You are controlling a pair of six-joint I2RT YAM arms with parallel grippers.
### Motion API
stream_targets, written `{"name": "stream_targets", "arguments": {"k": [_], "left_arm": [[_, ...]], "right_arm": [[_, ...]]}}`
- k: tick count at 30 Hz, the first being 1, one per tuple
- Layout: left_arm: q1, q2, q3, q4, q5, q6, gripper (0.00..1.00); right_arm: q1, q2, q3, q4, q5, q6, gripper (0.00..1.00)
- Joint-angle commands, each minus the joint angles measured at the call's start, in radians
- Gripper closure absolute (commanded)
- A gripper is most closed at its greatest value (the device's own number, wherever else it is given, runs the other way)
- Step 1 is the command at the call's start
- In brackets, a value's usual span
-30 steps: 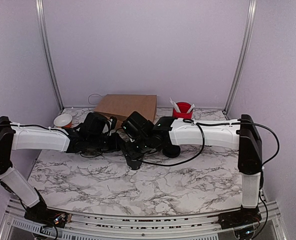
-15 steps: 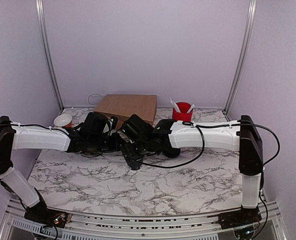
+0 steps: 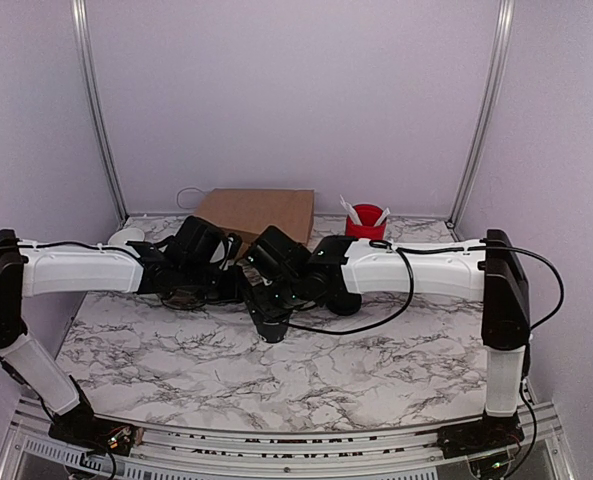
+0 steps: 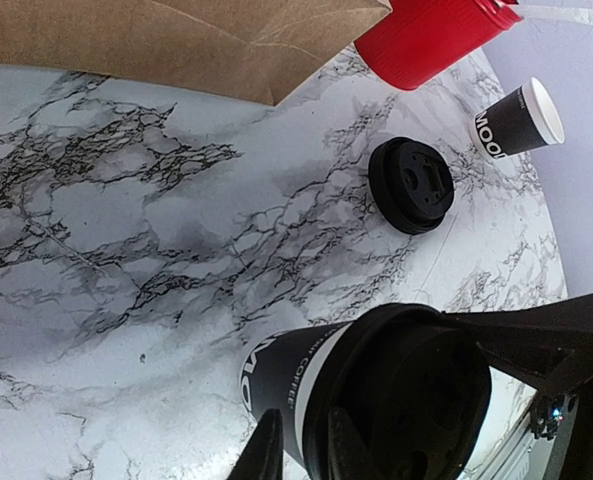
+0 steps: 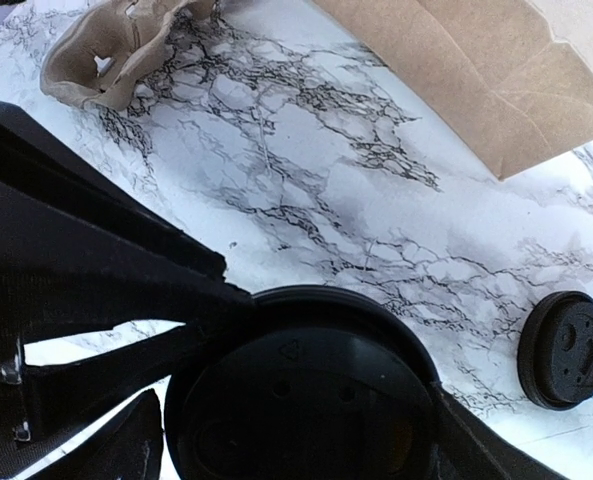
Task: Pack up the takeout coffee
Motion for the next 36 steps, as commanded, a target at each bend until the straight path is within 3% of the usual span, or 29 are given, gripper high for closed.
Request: {"name": "stream_targets", "arguments": {"k": [1, 14, 36], "left_arm": [[-0.016, 0.036, 0.028, -0.163, 0.022, 0.027, 0.83], [-0.016, 0.024, 0.124, -0.185, 0.025, 0.036, 0.77], [-0.013, -0.006, 0.131, -0.193, 0.005, 0.04, 0.7]], "right_arm": [[-0.01, -0.007, 0.003, -0.052, -0.014, 0.044, 0.15], [-0.017, -0.048, -0.002, -0.008, 0.013, 0.062, 0.13], [-0.045, -0.126, -0.056, 0.07, -0.062, 0.093, 0.1]]}}
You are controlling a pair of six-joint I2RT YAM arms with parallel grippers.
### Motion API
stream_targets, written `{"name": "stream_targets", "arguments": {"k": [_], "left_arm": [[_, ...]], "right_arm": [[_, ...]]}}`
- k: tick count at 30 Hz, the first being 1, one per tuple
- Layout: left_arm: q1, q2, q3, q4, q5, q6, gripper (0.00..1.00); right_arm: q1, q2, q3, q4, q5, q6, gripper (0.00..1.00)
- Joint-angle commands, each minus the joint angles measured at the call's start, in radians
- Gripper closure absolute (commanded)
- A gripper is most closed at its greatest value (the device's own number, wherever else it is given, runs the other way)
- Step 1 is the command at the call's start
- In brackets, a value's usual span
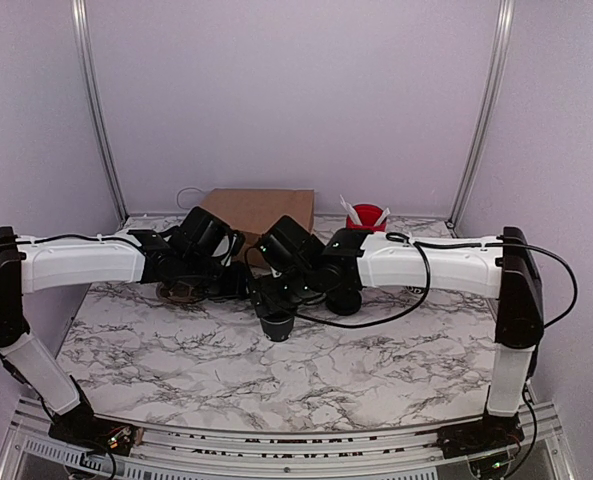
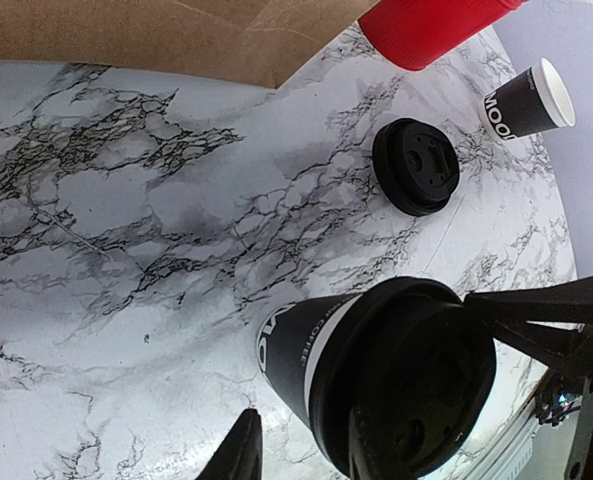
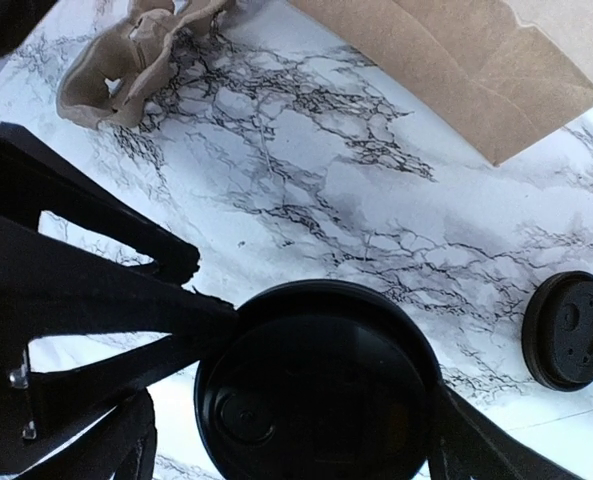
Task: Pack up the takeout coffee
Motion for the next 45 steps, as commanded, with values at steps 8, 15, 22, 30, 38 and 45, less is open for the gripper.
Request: {"name": "stream_targets", "arguments": {"k": [8, 15, 22, 30, 38, 45], "left_arm": [[-0.007, -0.024, 0.031, -0.025, 0.006, 0.018, 0.7], [0.013, -0.048, 0.013, -0.026, 0.028, 0.004, 0.68], [0.037, -0.072, -0.017, -0.025, 0.114, -0.006, 0.68], [0.039, -0.048, -0.069, 0.021, 0.174, -0.055, 0.7], [0.039, -0.053, -0.086, 0.038, 0.171, -0.068, 0.71], [0.039, -0.048, -0.087, 0.05, 0.177, -0.068, 0.71]], "right_arm": [[-0.054, -0.107, -0.084, 0.116, -0.064, 0.058, 0.1], [-0.124, -0.197, -0.188, 0.203, -0.168, 0.052, 0.12], [-0.224, -0.303, -0.377, 0.356, -0.374, 0.076, 0.21], [-0.327, -0.32, -0.542, 0.505, -0.58, 0.138, 0.4], [-0.33, -0.278, -0.563, 0.549, -0.62, 0.153, 0.47], [-0.33, -0.25, -0.567, 0.568, -0.629, 0.164, 0.5]]}}
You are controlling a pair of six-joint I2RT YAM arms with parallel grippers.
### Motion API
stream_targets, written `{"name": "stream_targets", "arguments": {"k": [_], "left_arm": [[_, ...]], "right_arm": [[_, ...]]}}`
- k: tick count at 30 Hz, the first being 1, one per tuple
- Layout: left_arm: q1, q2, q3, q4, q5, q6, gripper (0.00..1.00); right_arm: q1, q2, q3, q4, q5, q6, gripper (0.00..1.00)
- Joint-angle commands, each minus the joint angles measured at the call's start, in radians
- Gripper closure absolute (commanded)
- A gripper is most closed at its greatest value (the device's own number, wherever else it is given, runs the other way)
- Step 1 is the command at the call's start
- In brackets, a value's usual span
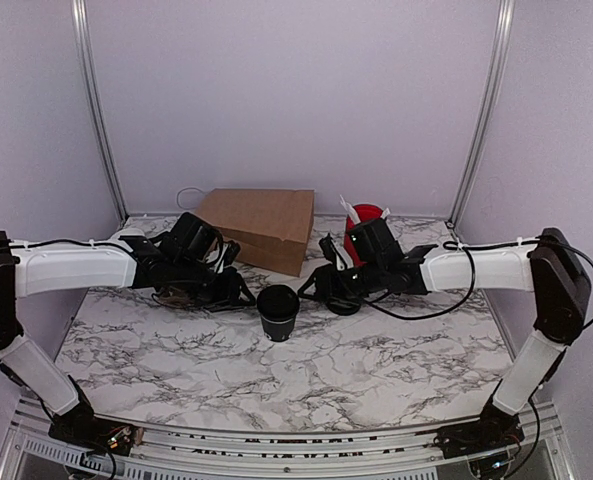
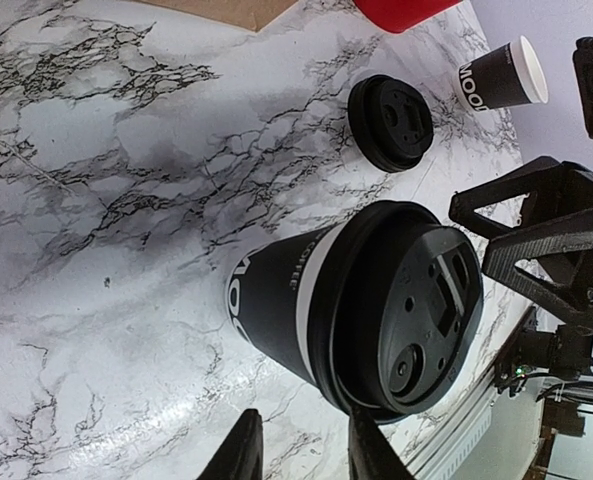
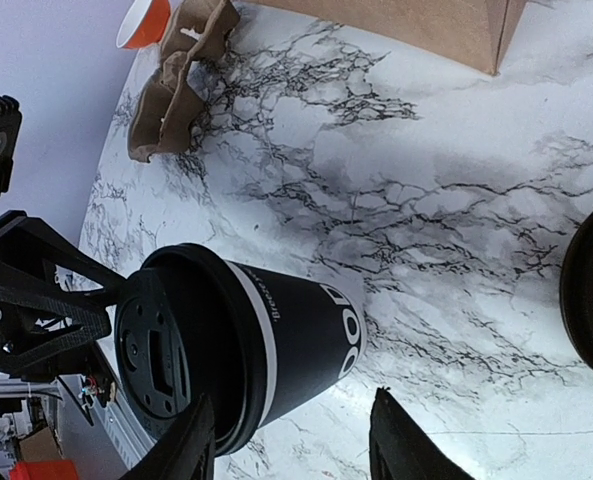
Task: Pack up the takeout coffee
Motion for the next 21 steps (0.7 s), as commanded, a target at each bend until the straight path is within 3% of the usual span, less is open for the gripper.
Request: {"name": "stream_targets", "arguments": {"k": [1, 21], "left_arm": [[0.002, -0.001, -0.005, 0.03, 0.018, -0.003, 0.71], [-0.001, 0.063, -0.015, 0.088, 0.035, -0.016, 0.75]], "right_arm": [[0.0, 0.018, -0.002, 0.051, -0.023, 0.019, 0.51], [0.002, 0.055, -0.013, 0.067, -0.047, 0.03, 0.6]]}}
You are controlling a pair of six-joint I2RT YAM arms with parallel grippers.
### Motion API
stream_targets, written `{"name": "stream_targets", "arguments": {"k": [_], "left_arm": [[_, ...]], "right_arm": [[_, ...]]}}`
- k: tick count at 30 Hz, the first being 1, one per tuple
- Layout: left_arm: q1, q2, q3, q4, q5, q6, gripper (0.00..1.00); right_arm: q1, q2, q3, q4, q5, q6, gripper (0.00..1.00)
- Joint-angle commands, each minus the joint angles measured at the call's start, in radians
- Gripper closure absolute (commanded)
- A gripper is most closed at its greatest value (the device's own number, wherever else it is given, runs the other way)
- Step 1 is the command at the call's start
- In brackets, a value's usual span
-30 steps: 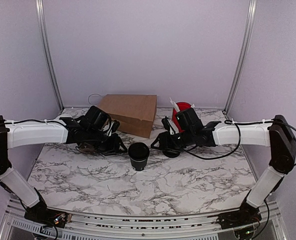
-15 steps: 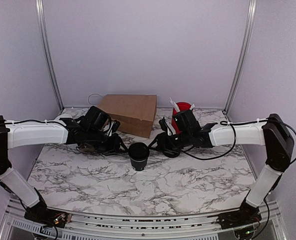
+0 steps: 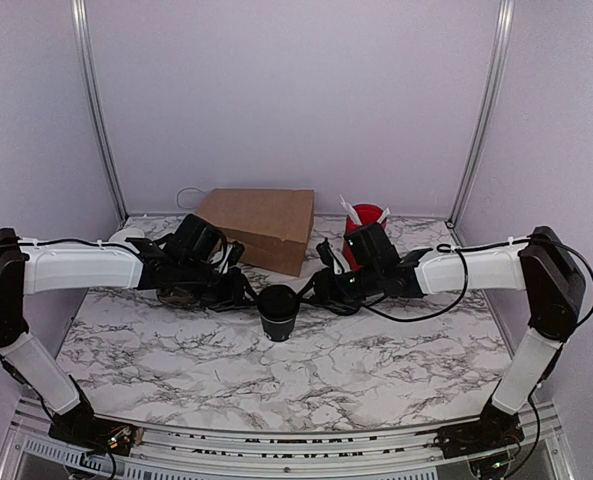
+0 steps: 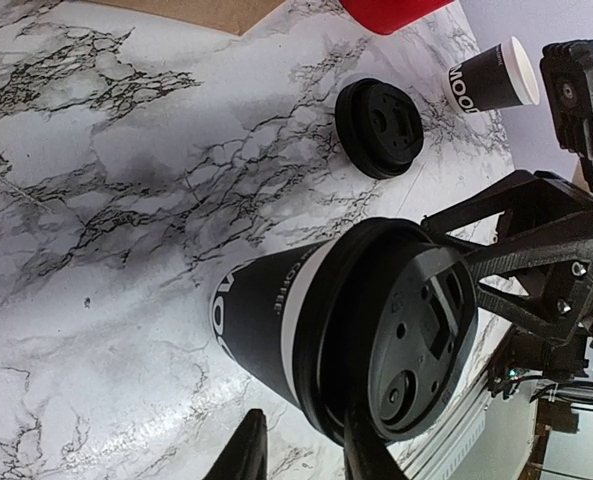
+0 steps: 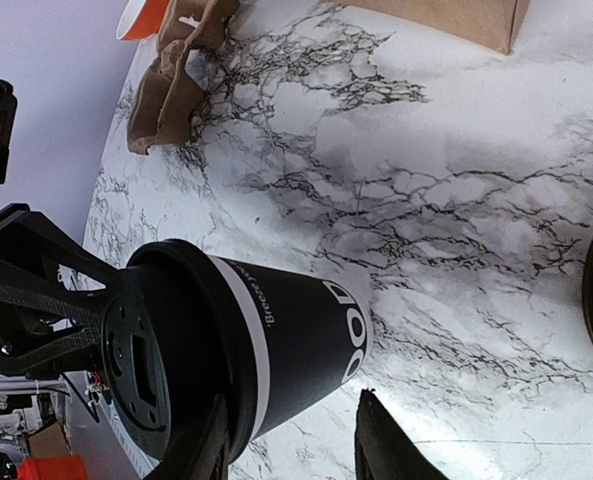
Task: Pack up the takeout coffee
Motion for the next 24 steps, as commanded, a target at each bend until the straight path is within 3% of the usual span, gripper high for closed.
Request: {"name": "stream_targets", "arguments": {"k": [1, 24], "left_arm": [[-0.001, 0.031, -0.016, 0.028, 0.009, -0.009, 0.75], [-0.014, 0.109, -0.052, -0.019, -0.055, 0.031, 0.88]], "right_arm": [[0.002, 0.014, -0.006, 0.024, -0.013, 0.008, 0.61], [0.065, 0.049, -0.028, -0.027, 0.014, -0.012, 0.84]]}}
